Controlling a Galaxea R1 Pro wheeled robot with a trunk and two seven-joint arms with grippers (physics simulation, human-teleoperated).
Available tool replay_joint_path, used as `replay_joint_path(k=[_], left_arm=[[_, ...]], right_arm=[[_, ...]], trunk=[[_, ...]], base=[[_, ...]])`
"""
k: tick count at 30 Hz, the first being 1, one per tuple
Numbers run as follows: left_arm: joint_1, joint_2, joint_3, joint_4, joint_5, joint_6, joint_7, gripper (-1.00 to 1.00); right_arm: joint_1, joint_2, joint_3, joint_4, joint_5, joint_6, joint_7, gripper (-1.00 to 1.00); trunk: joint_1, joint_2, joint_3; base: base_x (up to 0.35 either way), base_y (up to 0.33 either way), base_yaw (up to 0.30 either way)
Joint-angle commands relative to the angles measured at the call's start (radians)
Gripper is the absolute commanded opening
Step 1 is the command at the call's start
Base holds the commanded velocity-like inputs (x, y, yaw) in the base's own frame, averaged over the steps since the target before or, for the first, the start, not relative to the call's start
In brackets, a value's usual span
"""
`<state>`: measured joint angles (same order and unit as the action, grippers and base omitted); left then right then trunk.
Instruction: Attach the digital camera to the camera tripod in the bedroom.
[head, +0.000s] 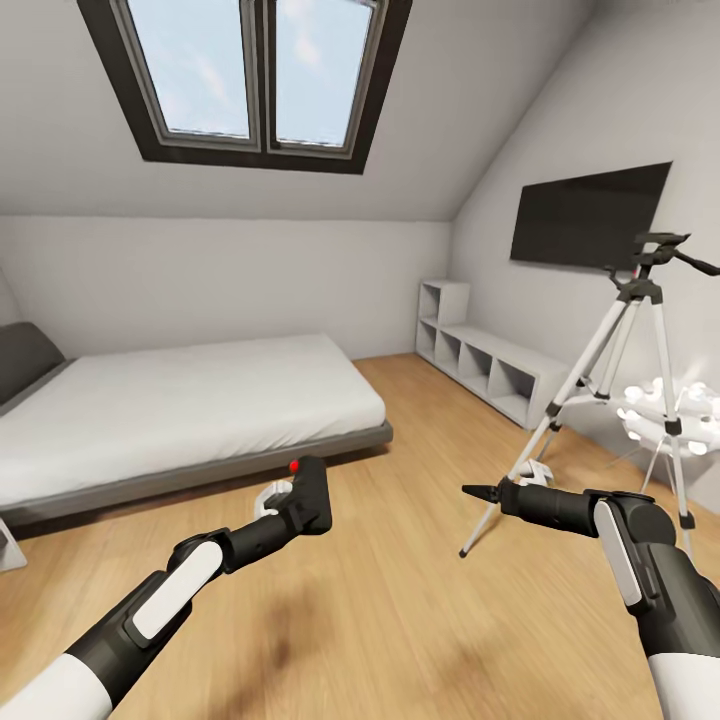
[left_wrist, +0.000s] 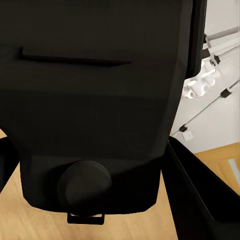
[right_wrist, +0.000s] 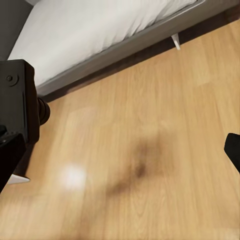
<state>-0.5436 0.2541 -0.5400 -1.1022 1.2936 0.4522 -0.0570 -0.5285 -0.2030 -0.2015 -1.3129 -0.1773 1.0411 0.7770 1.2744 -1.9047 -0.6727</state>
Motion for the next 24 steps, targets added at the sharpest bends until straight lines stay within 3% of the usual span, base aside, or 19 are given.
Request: replay_joint_path(k=[1,24], left_arm=[[-0.001,0.001,-0.001,-0.001,0.0,0.002,-0.002,-1.0],[-0.001,-0.001,-0.001,-0.001,-0.005,0.001,0.003,-1.0]], right_arm=[[-0.001,0.0,-0.001,0.0,-0.002,0.006,0.001,1.0],[-0.001,0.0,-0.001,0.0,-0.002,0.006,0.001,1.0]], trunk=[[-0.004,0.007,0.002],[-0.092,0.168,0.074]], base=[[0.0,0.0,0.0],[0.0,0.0,0.0]])
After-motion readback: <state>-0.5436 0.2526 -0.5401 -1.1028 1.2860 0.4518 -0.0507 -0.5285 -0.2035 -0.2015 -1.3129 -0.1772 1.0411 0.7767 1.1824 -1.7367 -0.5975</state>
